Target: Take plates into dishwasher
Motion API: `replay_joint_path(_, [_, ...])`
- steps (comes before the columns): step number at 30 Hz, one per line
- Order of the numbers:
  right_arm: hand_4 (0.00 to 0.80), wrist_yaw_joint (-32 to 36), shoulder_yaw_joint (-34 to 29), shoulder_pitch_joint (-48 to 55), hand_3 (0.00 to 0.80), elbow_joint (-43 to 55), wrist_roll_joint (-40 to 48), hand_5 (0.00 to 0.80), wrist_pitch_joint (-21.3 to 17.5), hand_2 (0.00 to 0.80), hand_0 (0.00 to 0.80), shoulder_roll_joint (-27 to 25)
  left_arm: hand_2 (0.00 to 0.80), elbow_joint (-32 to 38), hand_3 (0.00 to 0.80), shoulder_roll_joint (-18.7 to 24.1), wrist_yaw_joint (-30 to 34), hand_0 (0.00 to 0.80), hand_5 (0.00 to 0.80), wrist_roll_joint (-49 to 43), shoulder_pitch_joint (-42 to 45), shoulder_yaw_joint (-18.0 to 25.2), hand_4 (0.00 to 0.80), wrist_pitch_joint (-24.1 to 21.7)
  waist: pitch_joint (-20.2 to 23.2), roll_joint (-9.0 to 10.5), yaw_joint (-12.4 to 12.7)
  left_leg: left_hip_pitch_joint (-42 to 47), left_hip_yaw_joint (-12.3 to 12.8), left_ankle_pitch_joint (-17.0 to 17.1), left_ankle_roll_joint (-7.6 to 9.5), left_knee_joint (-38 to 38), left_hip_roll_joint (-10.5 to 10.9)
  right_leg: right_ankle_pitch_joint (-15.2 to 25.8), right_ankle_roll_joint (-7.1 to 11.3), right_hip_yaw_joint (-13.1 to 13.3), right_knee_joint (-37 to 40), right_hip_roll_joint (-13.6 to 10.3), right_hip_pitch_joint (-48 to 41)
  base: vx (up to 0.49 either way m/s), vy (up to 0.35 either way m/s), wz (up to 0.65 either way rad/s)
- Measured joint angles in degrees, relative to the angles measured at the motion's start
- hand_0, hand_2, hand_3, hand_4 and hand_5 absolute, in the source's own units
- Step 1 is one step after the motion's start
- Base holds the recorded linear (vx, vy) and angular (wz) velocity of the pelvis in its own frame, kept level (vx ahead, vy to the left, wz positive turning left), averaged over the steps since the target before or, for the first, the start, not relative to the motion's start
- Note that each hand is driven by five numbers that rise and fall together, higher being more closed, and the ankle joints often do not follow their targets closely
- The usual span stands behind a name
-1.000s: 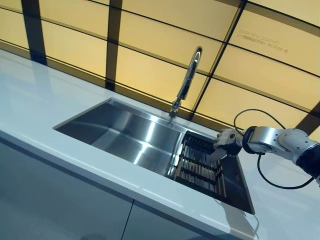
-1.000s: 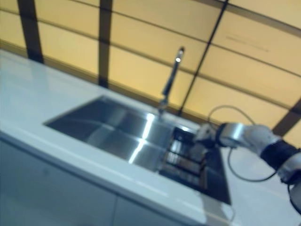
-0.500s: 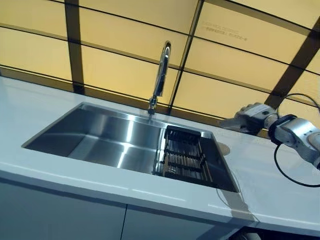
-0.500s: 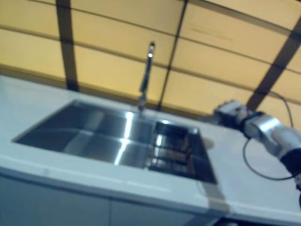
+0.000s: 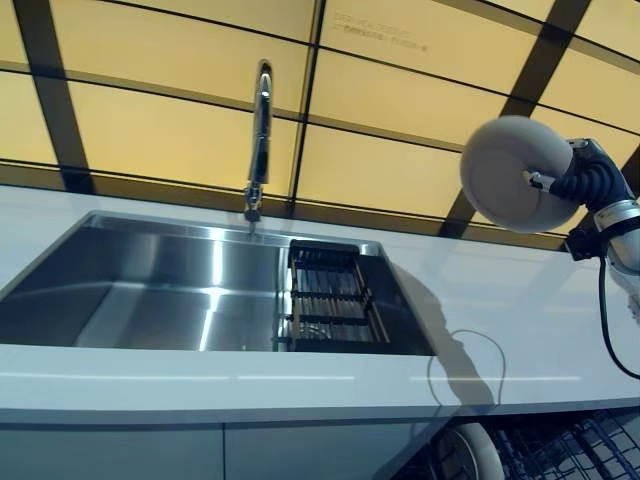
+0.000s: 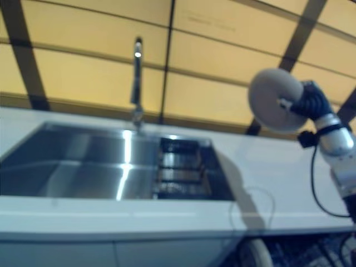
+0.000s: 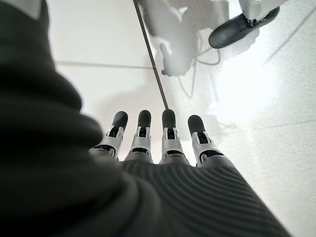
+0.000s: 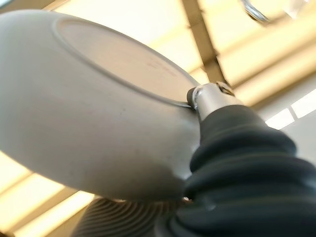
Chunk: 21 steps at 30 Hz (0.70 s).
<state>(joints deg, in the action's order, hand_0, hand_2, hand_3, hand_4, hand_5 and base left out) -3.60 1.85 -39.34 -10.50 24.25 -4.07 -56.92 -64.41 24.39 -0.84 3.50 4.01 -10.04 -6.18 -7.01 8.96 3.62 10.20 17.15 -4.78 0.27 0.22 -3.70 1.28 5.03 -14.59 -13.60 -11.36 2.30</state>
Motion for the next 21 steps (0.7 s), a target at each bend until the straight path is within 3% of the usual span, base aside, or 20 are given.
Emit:
replay_joint_path(1, [0.8, 0.0, -0.3, 0.86, 0.8, 1.13, 1.9, 0.8, -0.34, 0.8, 0.8, 3.0, 0.0, -0.18, 0.0, 0.2, 0.02, 0.0, 0.0, 0.01, -0.04, 0.02, 0.0, -0.04, 0.68, 0.88, 1.12, -1.84, -0.45, -0.04, 0.01, 3.13, -0.59, 0.63, -1.03, -0.18, 3.73, 1.12, -0.76, -0.094, -0.154, -0.93])
replay_joint_path(2, [0.8, 0.01, -0.33, 1.6, 0.8, 1.53, 3.07, 0.8, -0.53, 0.8, 0.8, 5.06, 0.0, -0.1, 0.0, 0.27, 0.13, 0.0, 0.0, 0.0, -0.28, 0.02, 0.0, -0.28, 1.27, 2.02, 1.85, -5.23, -3.21, -1.53, 0.83, 5.71, -0.04, 1.74, -2.65, 0.77, 6.51, 1.31, -0.47, -0.1, -0.16, -1.1])
replay_joint_path(3, [0.8, -0.09, -0.67, 1.63, 0.8, 1.51, 4.56, 0.8, -0.59, 0.8, 0.8, 6.57, 0.0, 0.38, 0.0, -0.03, 0.41, 0.0, 0.0, 0.0, -0.58, -0.09, 0.0, -0.86, 1.7, 2.52, 2.19, -7.03, -6.56, -1.34, 2.16, 2.48, 3.05, 3.39, -0.75, 2.49, 10.25, 1.58, 0.19, -0.094, -0.174, -1.17])
replay_joint_path(4, [0.8, -0.37, -1.13, 1.5, 0.8, 1.62, 5.99, 0.8, -0.61, 0.8, 0.8, 7.56, 0.0, 0.95, 0.0, -0.74, 0.62, 0.0, 0.0, 0.0, -0.68, -0.07, 0.0, -0.98, 1.93, 1.26, 2.58, -7.52, -9.14, 2.44, 3.79, -2.86, 5.23, 6.16, 0.65, 4.6, 14.77, 3.28, 0.2, -0.09, -0.195, -1.56])
replay_joint_path(5, [0.8, -0.9, -1.35, 1.99, 0.8, 1.75, 7.18, 0.8, -0.62, 0.8, 0.8, 9.57, 0.0, 0.96, 0.0, -0.55, 0.8, 0.0, 0.0, -0.05, -0.37, 0.02, 0.0, -0.98, 1.72, 0.67, 3.21, -5.98, -7.24, 5.83, 0.78, -5.32, 3.25, 6.83, 2.26, 6.28, 17.62, 3.98, -0.1, -0.091, -0.227, -1.32])
replay_joint_path(6, [0.8, -1.28, -1.36, 4.1, 0.8, 2.06, 8.38, 0.8, -0.6, 0.8, 0.8, 9.9, 0.0, 0.02, 0.0, -0.59, 0.88, 0.0, 0.0, -0.06, -0.64, 0.08, 0.0, -0.9, 1.34, -0.3, 2.4, -5.77, -4.17, 5.54, 0.64, -4.4, 1.63, 4.49, 0.65, 3.27, 13.82, 3.61, -0.69, -0.066, -0.188, -0.95])
replay_joint_path(8, [0.8, -2.74, -1.75, 6.3, 0.8, 3.36, 10.01, 0.8, -0.56, 0.8, 0.8, 9.86, 0.0, 0.29, 0.0, -0.93, 1.07, 0.0, 0.0, -0.07, -0.88, -0.03, 0.0, -1.07, 1.64, -2.44, 0.31, -5.38, -0.44, 5.52, 0.57, -4.28, -1.06, 3.81, 2.1, -0.17, 6.76, 1.16, -1.93, -0.055, -0.215, -0.52])
replay_joint_path(9, [0.8, -3.51, -3.39, 6.87, 0.8, 5.6, 11.0, 0.8, -0.62, 0.8, 0.8, 9.89, 0.0, 0.42, 0.0, -0.26, 1.23, 0.0, 0.0, -0.07, -1.43, -0.05, 0.0, -1.56, 1.61, -2.77, 0.23, -4.86, 2.4, 5.87, 0.08, -4.42, -2.02, 3.07, 3.71, -0.46, 4.52, -2.38, -2.73, -0.078, -0.304, -1.0])
replay_joint_path(10, [0.8, -3.85, -4.79, 7.28, 0.8, 7.45, 11.96, 0.8, -0.7, 0.8, 0.8, 10.28, 0.0, 0.35, 0.0, 0.21, 1.22, 0.0, 0.0, -0.1, -1.93, 0.0, 0.0, -1.71, 2.04, -2.1, 0.14, -4.85, 3.38, 6.06, -0.23, -4.49, -2.23, 3.26, 5.35, -0.46, 6.13, -4.16, -3.82, -0.067, -0.282, -1.08])
replay_joint_path(11, [0.8, -4.17, -5.53, 7.62, 0.8, 8.83, 12.71, 0.8, -0.74, 0.8, 0.8, 10.36, 0.0, 0.08, 0.0, 0.63, 1.25, 0.0, 0.0, -0.11, -1.61, -0.05, 0.0, -1.73, 2.26, -1.78, 0.1, -4.83, 3.35, 6.25, -0.52, -4.6, -2.36, 3.85, 6.45, -0.34, 8.89, -4.57, -4.99, -0.068, -0.278, -0.97])
replay_joint_path(12, [0.8, -4.79, -6.3, 7.71, 0.8, 10.9, 13.82, 0.8, -1.14, 0.8, 0.8, 10.38, 0.0, -0.4, 0.0, 1.5, 1.23, 0.0, 0.0, -0.14, -1.82, -0.04, 0.0, -1.82, 3.05, -0.5, 0.02, -4.65, 3.04, 6.55, -1.15, -4.81, -2.1, 8.2, 7.35, -0.15, 14.13, -4.52, -6.72, -0.11, -0.328, -0.9])
replay_joint_path(13, [0.8, -4.82, -6.52, 8.01, 0.8, 11.67, 15.04, 0.8, -1.91, 0.8, 0.8, 10.59, 0.0, -0.68, 0.0, 1.52, 1.13, 0.0, 0.0, -0.24, -1.66, 0.12, 0.0, -1.82, 3.75, 0.48, 0.0, -4.07, 3.03, 6.62, -2.41, -5.0, -1.89, 7.79, 8.07, -1.01, 16.43, -3.97, -7.83, -0.134, -0.368, -1.18])
replay_joint_path(15, [0.8, -4.41, -6.76, 9.52, 0.8, 12.19, 20.28, 0.8, -2.67, 0.8, 0.8, 11.84, 0.0, -0.81, 0.0, -0.01, 1.06, 0.0, 0.0, -0.28, -1.17, 0.07, 0.0, -1.94, 3.36, -1.06, -0.06, -2.8, 2.97, 6.59, -3.8, -5.08, -4.21, 6.21, 5.85, -0.96, 18.47, -1.26, -8.24, -0.117, -0.322, -0.92])
replay_joint_path(17, [0.8, -4.11, -8.47, 12.27, 0.8, 12.1, 24.71, 0.8, -2.66, 0.8, 0.8, 13.28, 0.0, -1.44, 0.0, -1.73, 1.03, 0.0, 0.0, -0.29, -1.05, 0.14, 0.0, -2.0, 3.56, -2.58, -3.24, -2.83, 2.28, 6.97, -8.21, -5.12, -6.14, 2.89, 3.98, -0.72, 18.44, 0.64, -7.91, -0.077, -0.279, -0.3])
replay_joint_path(21, [0.8, -4.51, -9.89, 18.33, 0.8, 12.12, 25.4, 0.8, -2.75, 0.8, 0.8, 14.18, 0.0, -1.79, 0.0, -5.47, 1.23, 0.0, 0.0, -0.5, -1.17, -0.03, 0.0, -2.82, 4.13, -5.26, -6.37, -2.89, 1.35, 7.31, -8.67, -5.23, -8.46, 2.51, 2.71, 0.02, 18.49, 3.24, -7.46, -0.057, -0.204, -0.12])
